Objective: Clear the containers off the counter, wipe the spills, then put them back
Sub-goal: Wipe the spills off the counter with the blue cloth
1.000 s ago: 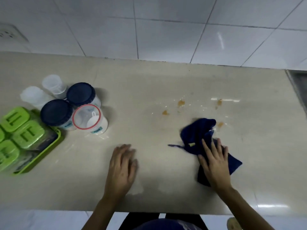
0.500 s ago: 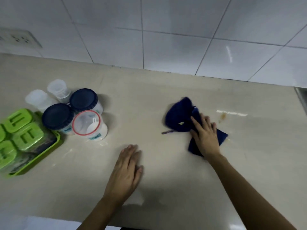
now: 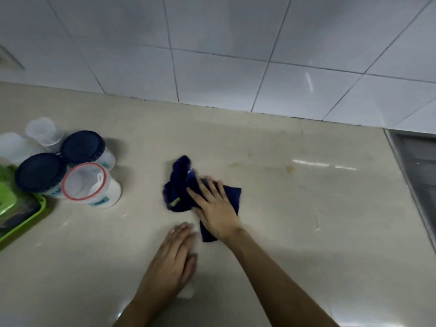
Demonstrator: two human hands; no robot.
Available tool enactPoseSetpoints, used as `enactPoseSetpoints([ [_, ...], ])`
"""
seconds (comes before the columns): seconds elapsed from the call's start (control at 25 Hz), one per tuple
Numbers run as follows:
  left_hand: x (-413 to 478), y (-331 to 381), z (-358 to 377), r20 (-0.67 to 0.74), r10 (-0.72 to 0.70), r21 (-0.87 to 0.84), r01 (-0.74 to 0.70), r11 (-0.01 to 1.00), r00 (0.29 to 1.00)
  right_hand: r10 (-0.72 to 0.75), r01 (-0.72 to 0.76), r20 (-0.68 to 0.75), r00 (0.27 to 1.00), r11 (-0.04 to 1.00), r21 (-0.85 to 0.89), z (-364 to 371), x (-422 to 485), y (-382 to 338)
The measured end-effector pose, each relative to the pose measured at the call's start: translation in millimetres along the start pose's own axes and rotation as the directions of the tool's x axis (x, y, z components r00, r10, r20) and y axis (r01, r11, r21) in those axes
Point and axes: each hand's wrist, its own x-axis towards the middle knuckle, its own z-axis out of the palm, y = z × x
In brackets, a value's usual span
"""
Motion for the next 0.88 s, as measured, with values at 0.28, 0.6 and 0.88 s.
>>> enactPoseSetpoints([
  [0.28,28.2,29.9,9.2,0.087,0.041,0.005,-0.042,0.999,0.995,0.193,-0.189,-0.083,0.978,0.980,0.055,-35.6,-73.8,144.7],
  [0.6,49.6,63.3,43.1,0.026,-0.086,-0.064,0.088,0.994,0.996,0.687,-0.686,-0.191,0.701,0.723,0.080,-56.1,-171.8,210.6],
  [0.88,47.6,64.5,46.2,0.039,-0.138,0.031,0.137,0.990,0.990,-0.102,0.102,0.000,0.995,0.995,-0.004,-29.2,-50.7,119.4],
])
